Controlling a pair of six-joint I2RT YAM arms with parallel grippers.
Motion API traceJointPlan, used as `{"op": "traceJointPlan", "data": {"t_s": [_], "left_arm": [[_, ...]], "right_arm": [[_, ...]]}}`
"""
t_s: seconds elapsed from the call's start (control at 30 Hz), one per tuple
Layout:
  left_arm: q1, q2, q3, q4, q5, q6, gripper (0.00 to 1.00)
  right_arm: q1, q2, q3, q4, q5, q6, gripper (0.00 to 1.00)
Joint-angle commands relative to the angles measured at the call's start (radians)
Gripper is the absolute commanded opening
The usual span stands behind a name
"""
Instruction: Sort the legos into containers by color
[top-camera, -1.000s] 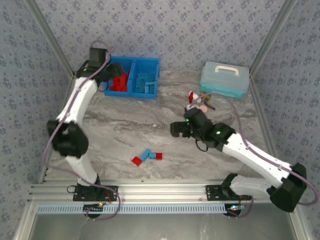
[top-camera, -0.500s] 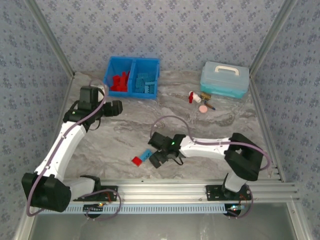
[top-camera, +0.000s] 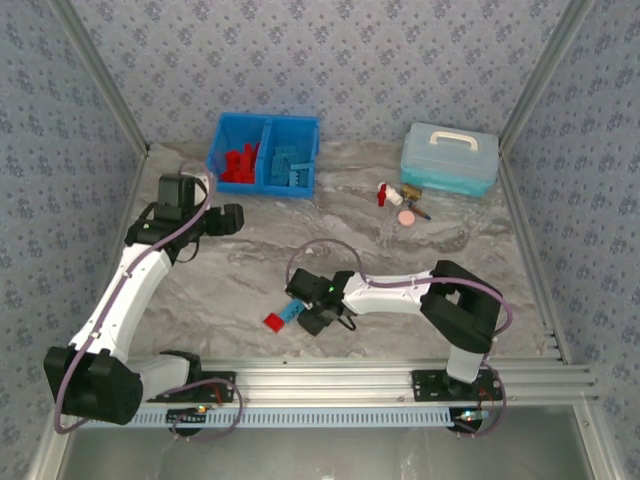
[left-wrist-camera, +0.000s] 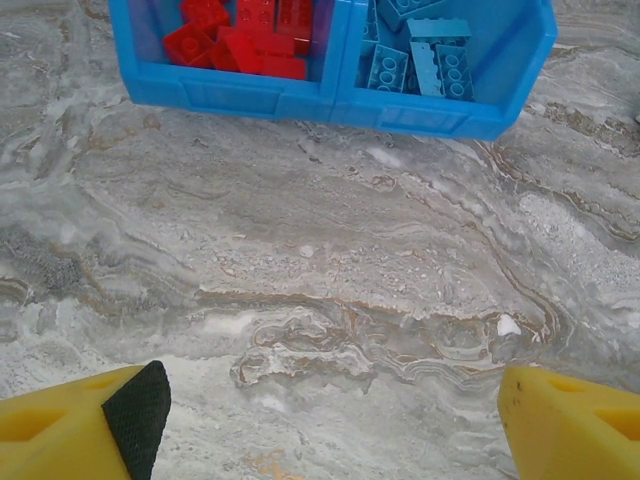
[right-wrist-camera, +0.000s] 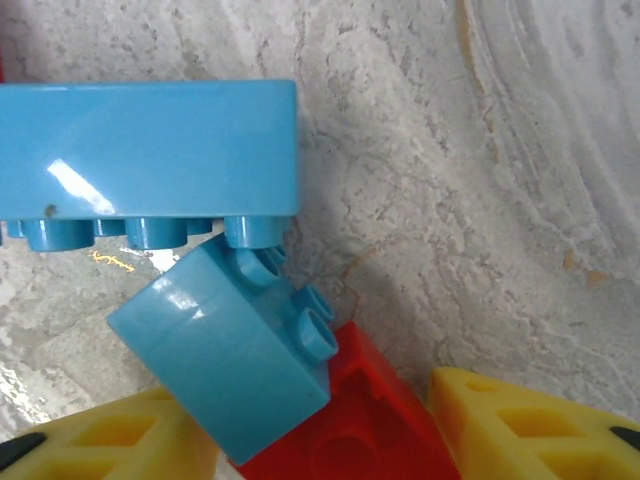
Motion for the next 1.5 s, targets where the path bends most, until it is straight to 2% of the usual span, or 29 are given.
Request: {"op": "traceJointPlan", "data": {"t_s": [0.0,0.27,0.4,0.5,0.6,0.7,0.87,0.93,1.07,1.17,1.23,1.33,1.47], "left_arm": [[0.010,0.000,0.030,0.008,0.011,0.018,0.87],[0.013,-0.006,0.026,0.001,0.004,0.017,0.88],[0.013,-0.010,0.026,-0.001,0.004,0.015,0.88],[0.014,-0.028,0.025,0.005,-0.016,0.013,0.88],[0.019,-0.074,0.005,0.038,-0.041,0.012,0.88],[0.034,-0.133,-0.022,0.074,-0.062,0.006,0.89],[0.083,-0.229,-0.067,0.099,-0.153,0.006,0.89],[0.106,-0.259,-0.084,0.109,-0.180,-0.005,0.89],[0.145,-0.280,-0.113,0.145,-0.123,-0.042,0.89],[0.158,-0.263,-0.108,0.146,-0.088,-0.062,0.89],[0.161,-0.253,-0.106,0.145,-0.080,-0.073,0.89],[0.161,-0.245,-0.112,0.146,-0.077,-0.075,0.89],[0.161,-0.242,-0.115,0.148,-0.079,-0.073,0.89]], "right_arm": [[0.005,-0.034,-0.016,-0.018,0.005,-0.006,0.52],[0.005,-0.104,-0.028,-0.057,0.031,-0.010,0.44],[-0.003,-0.162,-0.028,-0.081,0.039,-0.014,0.36],[-0.024,-0.217,0.022,-0.074,0.044,-0.031,0.35],[-0.058,-0.218,0.142,-0.010,0.056,-0.065,0.36],[-0.116,-0.111,0.349,0.080,0.040,-0.075,0.37],[-0.211,0.207,0.731,0.156,0.019,-0.064,0.37],[-0.243,0.359,0.922,0.130,0.018,-0.045,0.37],[-0.280,0.700,1.417,0.003,0.017,-0.055,0.37],[-0.297,0.928,1.735,0.006,-0.024,-0.062,0.38],[-0.303,0.996,1.782,0.117,-0.017,-0.065,0.35],[-0.306,1.009,1.714,0.351,0.000,-0.110,0.32],[-0.304,1.065,1.782,0.483,0.024,-0.178,0.32]]}}
